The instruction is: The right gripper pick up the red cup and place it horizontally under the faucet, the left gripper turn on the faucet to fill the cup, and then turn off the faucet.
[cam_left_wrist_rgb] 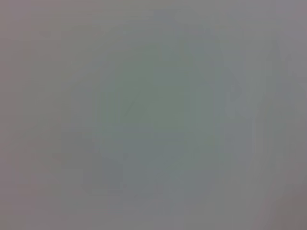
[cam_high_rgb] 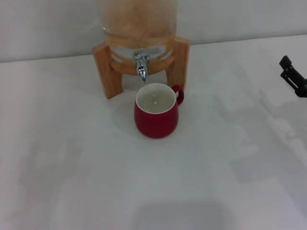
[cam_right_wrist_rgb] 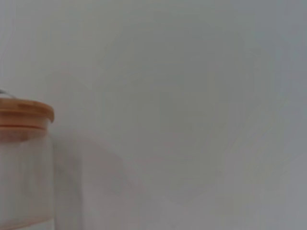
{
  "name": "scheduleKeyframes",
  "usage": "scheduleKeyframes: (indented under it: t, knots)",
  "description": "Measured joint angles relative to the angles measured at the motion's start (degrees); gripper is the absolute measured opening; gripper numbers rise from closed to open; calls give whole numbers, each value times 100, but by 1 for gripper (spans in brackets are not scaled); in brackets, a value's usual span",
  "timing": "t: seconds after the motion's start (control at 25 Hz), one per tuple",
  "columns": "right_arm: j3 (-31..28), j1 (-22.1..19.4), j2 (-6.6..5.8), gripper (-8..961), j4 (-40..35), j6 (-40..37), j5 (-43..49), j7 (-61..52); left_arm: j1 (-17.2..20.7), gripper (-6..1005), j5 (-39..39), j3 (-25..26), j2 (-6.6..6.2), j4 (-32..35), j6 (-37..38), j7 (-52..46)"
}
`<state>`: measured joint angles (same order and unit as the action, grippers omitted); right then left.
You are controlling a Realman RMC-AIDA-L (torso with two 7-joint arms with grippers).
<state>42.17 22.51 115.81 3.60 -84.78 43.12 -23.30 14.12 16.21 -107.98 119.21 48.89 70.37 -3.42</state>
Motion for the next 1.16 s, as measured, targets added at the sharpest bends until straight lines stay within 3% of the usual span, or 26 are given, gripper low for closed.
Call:
scheduleKeyframes:
  t: [0.64,1.16]
  knots:
    - [-70,58,2,871,-9,9,-111,-108,-707,880,731,30,27,-1325,840,-474]
    - [-69,218,3,872,-9,239,-71,-101,-835,879,738,5,30,-1412,864,-476]
